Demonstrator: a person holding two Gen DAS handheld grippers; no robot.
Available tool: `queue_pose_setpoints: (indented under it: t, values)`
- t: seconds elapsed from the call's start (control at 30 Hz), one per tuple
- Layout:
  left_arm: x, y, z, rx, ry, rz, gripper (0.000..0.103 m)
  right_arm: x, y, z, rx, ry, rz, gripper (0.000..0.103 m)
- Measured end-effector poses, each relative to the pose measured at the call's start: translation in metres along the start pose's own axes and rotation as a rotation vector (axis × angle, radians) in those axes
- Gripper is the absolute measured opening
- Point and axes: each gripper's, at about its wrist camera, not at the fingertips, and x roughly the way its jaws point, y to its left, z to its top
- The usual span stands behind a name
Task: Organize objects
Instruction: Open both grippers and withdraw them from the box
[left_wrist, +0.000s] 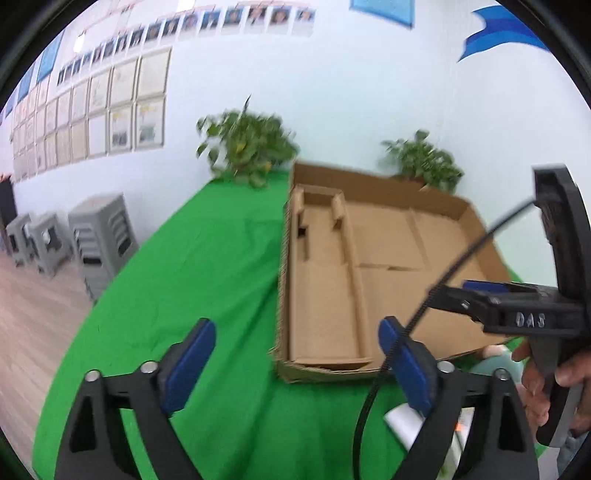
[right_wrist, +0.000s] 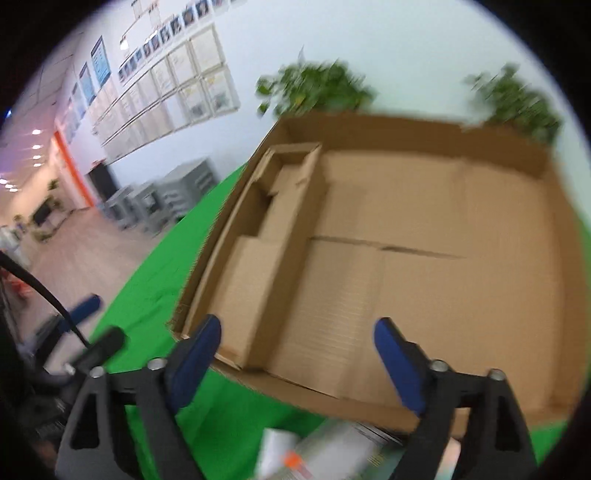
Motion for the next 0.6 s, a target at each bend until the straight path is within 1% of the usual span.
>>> queue_pose_setpoints:
  t: [0.1,0.2,0.23,0.3,0.37,0.43,0.47,0.53,0.6]
  values:
    - [-0.033,-0.018,-0.004,0.031,-0.045,-0.058,0.099,-0.039,-0.015,-0.021,0.017,-0.058,-0.058,0.093]
    - [-0.059,-0.041,-0.01,0.042,-0.072,-0.152,0.102,-0.068,-0.025,-0.037,0.045,-0.104,-0.128,0.093]
    - [-0.068,-0.052,-0.014,0.051,-0.079,-0.207,0.103,-0.077,-0.028,-0.042,0.058,-0.114,-0.147,0.093]
    - [-0.083,-0.069,-0.019,0.068,-0.083,-0.279,0.103,-0.084,-0.029,-0.047,0.064,-0.126,-0.187,0.094]
    - [-0.095,-0.086,-0.026,0.083,-0.076,-0.384,0.103,-0.096,-0.031,-0.059,0.063,-0.14,-0.237,0.094]
    - [-0.099,-0.103,-0.033,0.101,-0.065,-0.444,0.103,-0.106,-0.038,-0.071,0.073,-0.146,-0.262,0.094]
    - [-0.103,-0.112,-0.037,0.113,-0.057,-0.472,0.103,-0.109,-0.041,-0.075,0.077,-0.147,-0.271,0.094]
    - [-0.111,-0.126,-0.043,0.139,-0.043,-0.502,0.103,-0.117,-0.048,-0.088,0.083,-0.144,-0.303,0.094]
    - [-0.115,-0.14,-0.05,0.171,-0.034,-0.508,0.103,-0.122,-0.056,-0.097,0.095,-0.141,-0.311,0.094]
